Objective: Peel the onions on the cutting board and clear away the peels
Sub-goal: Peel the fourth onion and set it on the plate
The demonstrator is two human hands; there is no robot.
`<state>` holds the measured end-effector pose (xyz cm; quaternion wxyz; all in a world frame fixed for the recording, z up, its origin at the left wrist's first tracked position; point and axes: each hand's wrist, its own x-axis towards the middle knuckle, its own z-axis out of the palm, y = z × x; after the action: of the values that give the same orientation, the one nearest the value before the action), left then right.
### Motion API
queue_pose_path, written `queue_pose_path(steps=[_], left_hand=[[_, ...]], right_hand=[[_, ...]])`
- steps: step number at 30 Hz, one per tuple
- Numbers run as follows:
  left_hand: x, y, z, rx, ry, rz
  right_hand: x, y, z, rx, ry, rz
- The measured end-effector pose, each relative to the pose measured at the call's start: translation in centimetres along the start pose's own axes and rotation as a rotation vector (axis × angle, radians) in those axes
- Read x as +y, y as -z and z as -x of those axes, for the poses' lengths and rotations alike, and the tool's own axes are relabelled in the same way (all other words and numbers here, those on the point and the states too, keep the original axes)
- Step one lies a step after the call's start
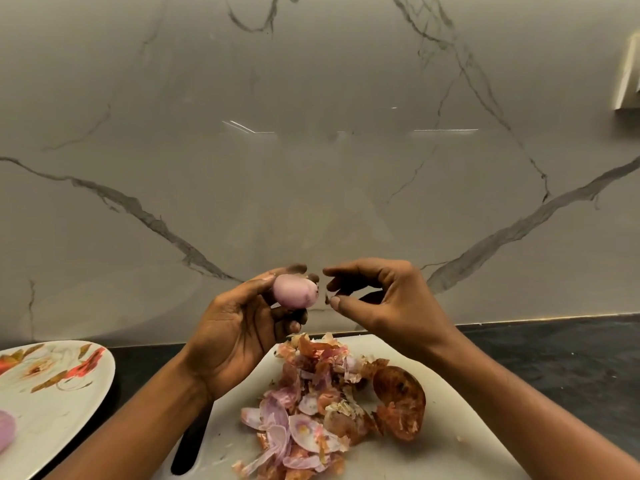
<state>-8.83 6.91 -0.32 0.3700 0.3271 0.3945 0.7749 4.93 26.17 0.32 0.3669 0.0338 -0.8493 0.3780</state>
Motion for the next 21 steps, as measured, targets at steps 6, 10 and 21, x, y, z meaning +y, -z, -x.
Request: queue_pose_path(steps=[6, 10, 21], left_hand=[[-0.2, 0.0, 0.1, -0.036, 0.0, -0.034], [0.0, 0.0, -0.1, 0.017, -0.049, -0.045], [-0.3, 0.2, -0.5, 0.064, -0.097, -0.116]], right_hand=[[-0.3, -1.1, 0.3, 0.031, 0.15, 0.081], [-0.6, -0.5, 0.5, -0.076, 0.14, 0.094], [-1.1, -0.3, 0.4, -0.371, -0.05, 0.244]])
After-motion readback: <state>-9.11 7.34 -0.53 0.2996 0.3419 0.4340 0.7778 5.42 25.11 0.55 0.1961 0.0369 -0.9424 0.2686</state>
